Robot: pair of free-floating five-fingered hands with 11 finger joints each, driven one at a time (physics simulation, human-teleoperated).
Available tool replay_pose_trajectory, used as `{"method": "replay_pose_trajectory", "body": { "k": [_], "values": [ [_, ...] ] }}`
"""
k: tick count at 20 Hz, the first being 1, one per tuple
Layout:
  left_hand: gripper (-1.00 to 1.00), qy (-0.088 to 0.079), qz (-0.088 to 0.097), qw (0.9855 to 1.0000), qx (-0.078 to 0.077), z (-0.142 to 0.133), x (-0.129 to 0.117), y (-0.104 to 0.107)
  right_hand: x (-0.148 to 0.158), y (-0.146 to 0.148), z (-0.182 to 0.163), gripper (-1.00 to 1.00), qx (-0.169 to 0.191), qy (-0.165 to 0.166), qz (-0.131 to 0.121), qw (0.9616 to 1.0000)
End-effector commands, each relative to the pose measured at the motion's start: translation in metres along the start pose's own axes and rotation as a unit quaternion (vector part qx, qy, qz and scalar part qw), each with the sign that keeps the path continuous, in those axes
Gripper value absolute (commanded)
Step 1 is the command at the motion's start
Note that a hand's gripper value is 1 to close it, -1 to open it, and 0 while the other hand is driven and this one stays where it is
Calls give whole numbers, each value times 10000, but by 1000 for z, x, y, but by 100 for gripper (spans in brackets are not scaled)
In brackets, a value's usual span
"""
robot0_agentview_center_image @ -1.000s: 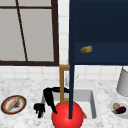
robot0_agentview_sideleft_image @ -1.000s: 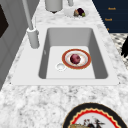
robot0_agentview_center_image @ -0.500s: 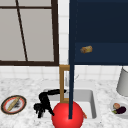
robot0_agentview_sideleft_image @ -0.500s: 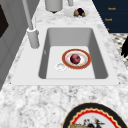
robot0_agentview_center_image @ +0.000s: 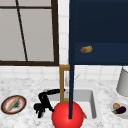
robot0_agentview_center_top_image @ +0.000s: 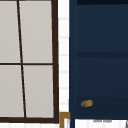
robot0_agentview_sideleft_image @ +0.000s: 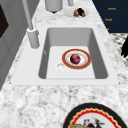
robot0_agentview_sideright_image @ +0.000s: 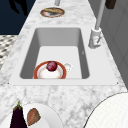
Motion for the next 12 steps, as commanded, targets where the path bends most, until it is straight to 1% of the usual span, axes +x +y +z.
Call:
{"method": "replay_pose_trajectory", "body": {
  "k": [1, 3, 6, 9, 12],
  "values": [
    [0, 0, 0, 10000, 0, 0, 0, 0, 1, -1, 11, -100, 197, -649, -105, 9976],
    [0, 0, 0, 10000, 0, 0, 0, 0, 1, -4, 19, -100, 269, -847, -59, 9960],
    [0, 0, 0, 10000, 0, 0, 0, 0, 2, -6, 22, -100, 357, -1221, -140, 9918],
    [0, 0, 0, 10000, 0, 0, 0, 0, 3, -8, 25, -100, 490, -1579, -189, 9861],
    [0, 0, 0, 10000, 0, 0, 0, 0, 4, -10, 28, -100, 632, -1939, -260, 9786]
  ]
}}
